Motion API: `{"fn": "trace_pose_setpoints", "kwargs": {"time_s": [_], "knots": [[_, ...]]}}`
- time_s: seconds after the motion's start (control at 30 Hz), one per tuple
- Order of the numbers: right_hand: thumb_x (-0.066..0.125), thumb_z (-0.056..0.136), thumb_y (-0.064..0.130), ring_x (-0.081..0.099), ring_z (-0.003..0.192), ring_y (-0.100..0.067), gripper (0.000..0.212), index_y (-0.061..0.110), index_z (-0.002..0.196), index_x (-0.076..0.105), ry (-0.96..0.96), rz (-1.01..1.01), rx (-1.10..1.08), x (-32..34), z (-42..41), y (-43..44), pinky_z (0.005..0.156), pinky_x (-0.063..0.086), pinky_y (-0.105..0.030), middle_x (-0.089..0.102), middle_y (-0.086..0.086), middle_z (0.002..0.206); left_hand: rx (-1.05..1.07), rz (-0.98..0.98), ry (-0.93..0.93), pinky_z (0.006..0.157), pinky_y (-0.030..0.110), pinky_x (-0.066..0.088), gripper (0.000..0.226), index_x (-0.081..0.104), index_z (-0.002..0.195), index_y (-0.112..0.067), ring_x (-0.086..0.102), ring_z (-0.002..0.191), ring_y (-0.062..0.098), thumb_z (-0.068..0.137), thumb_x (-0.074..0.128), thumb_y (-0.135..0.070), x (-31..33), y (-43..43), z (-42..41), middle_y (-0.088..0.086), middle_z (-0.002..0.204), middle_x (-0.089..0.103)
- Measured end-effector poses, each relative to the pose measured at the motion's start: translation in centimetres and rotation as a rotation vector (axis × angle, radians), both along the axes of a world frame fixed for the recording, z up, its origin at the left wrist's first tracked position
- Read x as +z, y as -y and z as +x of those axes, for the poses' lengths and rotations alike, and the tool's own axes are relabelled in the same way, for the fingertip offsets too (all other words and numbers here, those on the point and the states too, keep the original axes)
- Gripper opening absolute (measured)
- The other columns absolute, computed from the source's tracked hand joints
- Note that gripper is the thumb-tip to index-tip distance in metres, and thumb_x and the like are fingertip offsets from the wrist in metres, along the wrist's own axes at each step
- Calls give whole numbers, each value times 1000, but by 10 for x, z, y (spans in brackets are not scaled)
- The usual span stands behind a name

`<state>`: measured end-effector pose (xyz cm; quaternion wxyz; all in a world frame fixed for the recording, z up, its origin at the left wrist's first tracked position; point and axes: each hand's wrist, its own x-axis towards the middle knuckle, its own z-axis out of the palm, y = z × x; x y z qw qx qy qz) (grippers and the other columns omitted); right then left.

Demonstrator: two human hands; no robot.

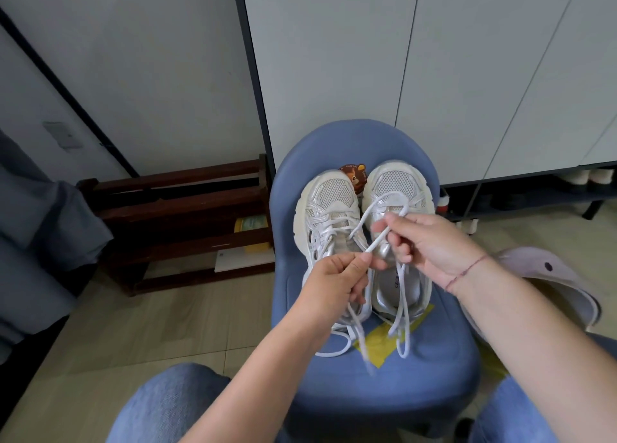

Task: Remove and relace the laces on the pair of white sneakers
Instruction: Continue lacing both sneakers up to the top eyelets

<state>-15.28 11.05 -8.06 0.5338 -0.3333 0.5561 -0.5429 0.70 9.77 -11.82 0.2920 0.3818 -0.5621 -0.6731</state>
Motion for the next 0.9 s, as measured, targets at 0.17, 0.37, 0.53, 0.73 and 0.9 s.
{"fn": "trace_pose_setpoints", "kwargs": {"time_s": [0.17,0.37,0.53,0.73,0.9], "knots": [[44,99,21,40,39,-1,27,5,88,62,506,34,-233,1,-24,11,38,34,-11,49,4,54,17,7,14,63,30,34,31,72,87,-12,26,50,11,104,47,-22,-4,0,1,-5,50,30],[53,93,12,43,49,-7,20,-3,97,66,114,120,137,-10,10,-6,41,34,-11,44,0,56,23,7,-3,58,26,35,30,69,93,-4,26,46,8,104,46,-19,-4,0,-2,-8,47,32],[48,96,6,41,44,-3,23,2,82,65,163,-58,-188,-5,-3,2,42,35,-12,49,-2,60,25,25,17,60,29,29,31,70,91,-9,22,52,15,105,46,-20,-4,-2,-2,-4,51,29],[52,95,13,43,46,-5,21,-3,97,65,101,33,-32,-8,-2,-1,40,33,-12,47,-1,58,32,20,30,56,25,31,31,70,101,-2,26,50,13,105,45,-19,-4,-2,-2,-5,47,40],[64,87,12,45,58,-12,11,4,88,72,-271,20,80,-16,8,-3,44,34,-13,55,2,56,69,5,32,48,20,25,31,73,97,-3,30,45,10,102,51,-24,0,-3,-3,-2,46,46]]}}
